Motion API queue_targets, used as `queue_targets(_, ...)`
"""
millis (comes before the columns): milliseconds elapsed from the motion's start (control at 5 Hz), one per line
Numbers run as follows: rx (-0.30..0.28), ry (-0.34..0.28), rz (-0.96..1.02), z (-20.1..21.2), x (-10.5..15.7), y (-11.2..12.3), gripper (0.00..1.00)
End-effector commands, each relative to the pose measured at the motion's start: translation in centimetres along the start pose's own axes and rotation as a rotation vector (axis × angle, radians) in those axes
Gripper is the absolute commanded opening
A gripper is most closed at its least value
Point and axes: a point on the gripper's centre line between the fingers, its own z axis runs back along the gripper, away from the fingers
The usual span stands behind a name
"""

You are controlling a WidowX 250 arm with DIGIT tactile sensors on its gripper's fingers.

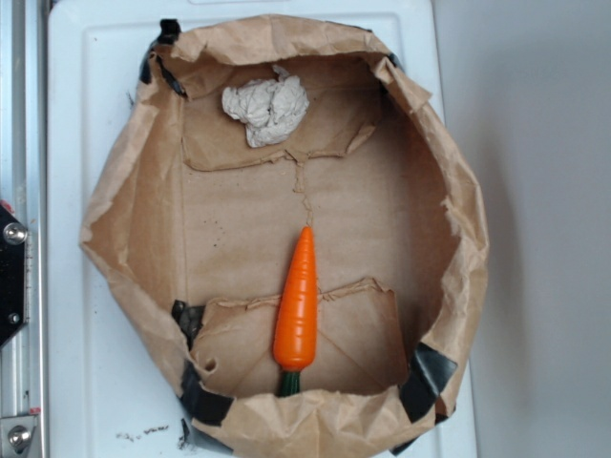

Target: Grab the white paper.

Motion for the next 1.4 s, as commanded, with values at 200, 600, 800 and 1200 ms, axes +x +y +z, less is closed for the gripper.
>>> queue_targets(200,-0.011,-0.101,0.075,-0.4,3.8,-1.8,1.0)
queue_targets(600,-0.069,-0.23,0.323,-2.1,11.5,-1.5,1.0)
queue_targets(800,-0.053,-0.326,0.566,-3.6,14.8,1.4,1.0)
queue_targets(1200,0.217,-0.523,0.915,-6.1,14.0,7.0,1.0)
